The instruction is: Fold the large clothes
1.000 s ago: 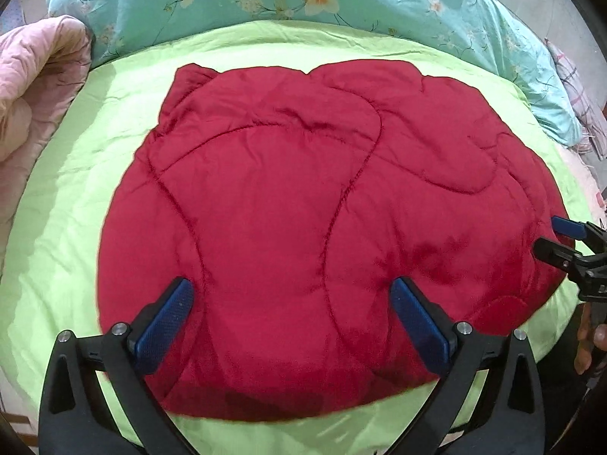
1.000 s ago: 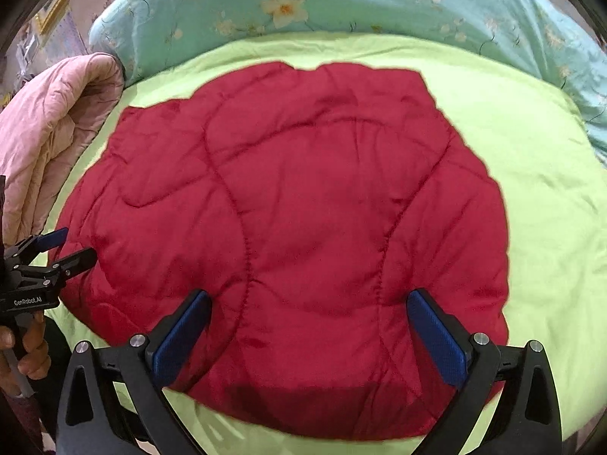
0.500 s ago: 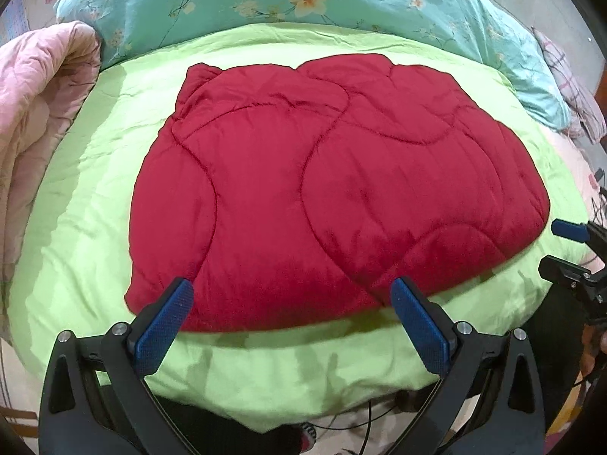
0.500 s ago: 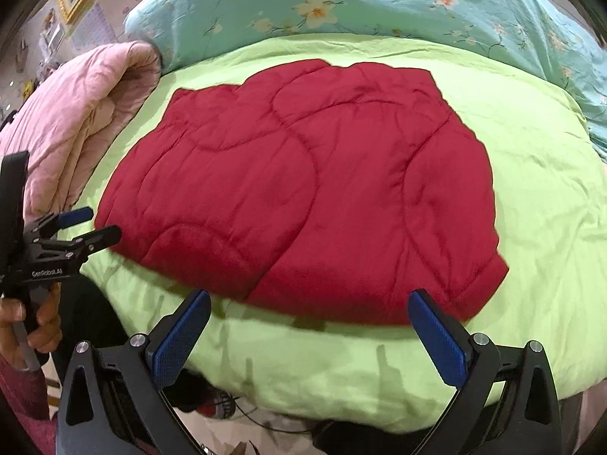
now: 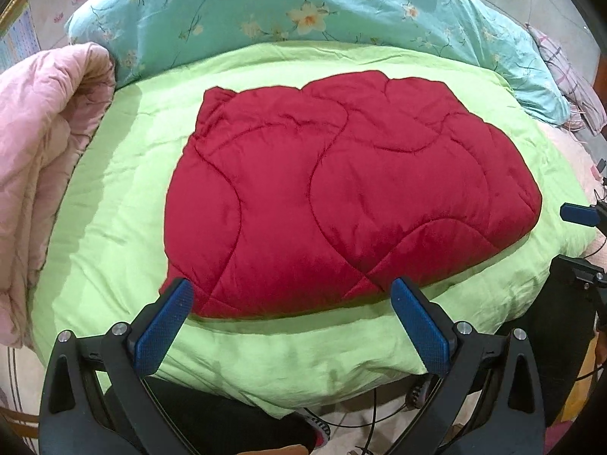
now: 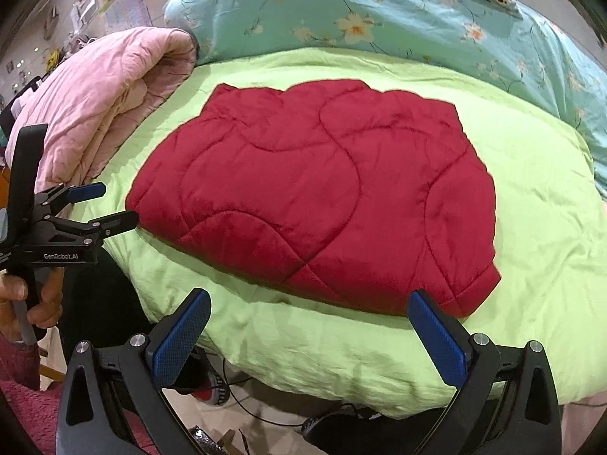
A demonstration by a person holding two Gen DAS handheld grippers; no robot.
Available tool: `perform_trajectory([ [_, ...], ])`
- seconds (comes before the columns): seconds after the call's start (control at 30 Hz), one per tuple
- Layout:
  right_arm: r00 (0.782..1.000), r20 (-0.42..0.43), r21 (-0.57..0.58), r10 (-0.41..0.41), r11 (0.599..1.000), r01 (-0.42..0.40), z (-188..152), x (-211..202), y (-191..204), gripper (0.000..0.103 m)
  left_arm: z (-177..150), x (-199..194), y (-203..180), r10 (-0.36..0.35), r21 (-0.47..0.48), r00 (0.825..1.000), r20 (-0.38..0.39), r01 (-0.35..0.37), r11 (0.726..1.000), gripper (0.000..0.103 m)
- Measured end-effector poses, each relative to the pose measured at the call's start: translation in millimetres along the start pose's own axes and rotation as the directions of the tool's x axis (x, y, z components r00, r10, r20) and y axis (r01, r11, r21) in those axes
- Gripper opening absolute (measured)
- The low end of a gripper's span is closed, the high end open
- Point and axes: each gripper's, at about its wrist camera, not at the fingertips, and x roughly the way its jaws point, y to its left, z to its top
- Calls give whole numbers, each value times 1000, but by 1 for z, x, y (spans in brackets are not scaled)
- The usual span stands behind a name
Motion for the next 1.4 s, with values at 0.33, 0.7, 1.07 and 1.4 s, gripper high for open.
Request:
perform_trajectory([
  [0.33,1000,13,-25,-3,1000,3,5,-7,4,103,5,-17,-3,-1,8,999,45,0,1000,103],
  [0.7,1000,-1,15,-16,1000,16,13,17,-11,103,10,-7,-7,8,8,999,45,-8,1000,103],
  [1.07,1000,10,24,-12,1000,12,28,27,-14,103,16,-2,-7,4,-1,999,53,-4,1000,103],
  [1.4,1000,8,8,-15,1000,15,30,26,-10,103,20,-3,-6,3,-7,998,57,-3,1000,103],
])
